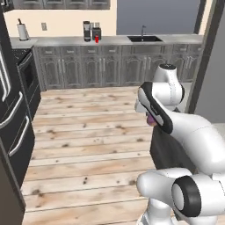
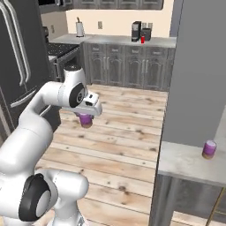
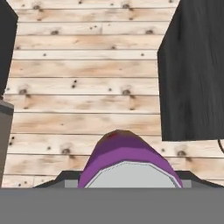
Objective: Four empty soda cans are scattered around the kitchen. Gather all the cans and cluster them next to the stove for recycling.
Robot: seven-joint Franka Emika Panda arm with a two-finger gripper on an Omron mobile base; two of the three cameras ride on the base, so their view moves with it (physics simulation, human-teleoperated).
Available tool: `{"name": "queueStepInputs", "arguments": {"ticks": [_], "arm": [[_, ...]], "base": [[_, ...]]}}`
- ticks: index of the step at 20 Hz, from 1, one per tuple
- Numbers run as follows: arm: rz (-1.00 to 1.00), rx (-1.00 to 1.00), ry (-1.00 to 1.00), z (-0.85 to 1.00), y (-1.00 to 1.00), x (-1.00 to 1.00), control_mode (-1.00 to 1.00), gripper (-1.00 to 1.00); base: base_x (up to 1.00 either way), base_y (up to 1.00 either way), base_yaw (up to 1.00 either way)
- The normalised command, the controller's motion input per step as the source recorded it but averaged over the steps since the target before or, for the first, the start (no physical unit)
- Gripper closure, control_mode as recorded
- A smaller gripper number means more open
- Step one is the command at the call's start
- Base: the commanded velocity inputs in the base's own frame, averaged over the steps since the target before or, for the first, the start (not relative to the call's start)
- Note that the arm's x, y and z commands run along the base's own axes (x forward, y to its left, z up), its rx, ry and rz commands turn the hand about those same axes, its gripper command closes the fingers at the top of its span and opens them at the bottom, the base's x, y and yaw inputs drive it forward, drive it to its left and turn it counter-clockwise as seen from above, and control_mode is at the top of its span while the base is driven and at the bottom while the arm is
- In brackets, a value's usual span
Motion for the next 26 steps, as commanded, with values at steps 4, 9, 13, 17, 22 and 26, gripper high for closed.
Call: {"name": "queueStepInputs", "arguments": {"ticks": [4,9,13,17,22,26], "arm": [[0.00,0.00,0.00,0.00,0.00,0.00,1.00,1.00],[0.00,0.00,0.00,0.00,0.00,0.00,1.00,1.00],[0.00,0.00,0.00,0.00,0.00,0.00,1.00,1.00],[0.00,0.00,0.00,0.00,0.00,0.00,1.00,1.00],[0.00,0.00,0.00,0.00,0.00,0.00,1.00,1.00],[0.00,0.00,0.00,0.00,0.00,0.00,1.00,1.00]], "base": [[1.00,0.37,-0.03],[1.00,0.35,-0.03],[1.00,0.34,-0.03],[1.00,0.32,-0.03],[1.00,0.30,-0.03],[1.00,0.22,-0.03]]}}
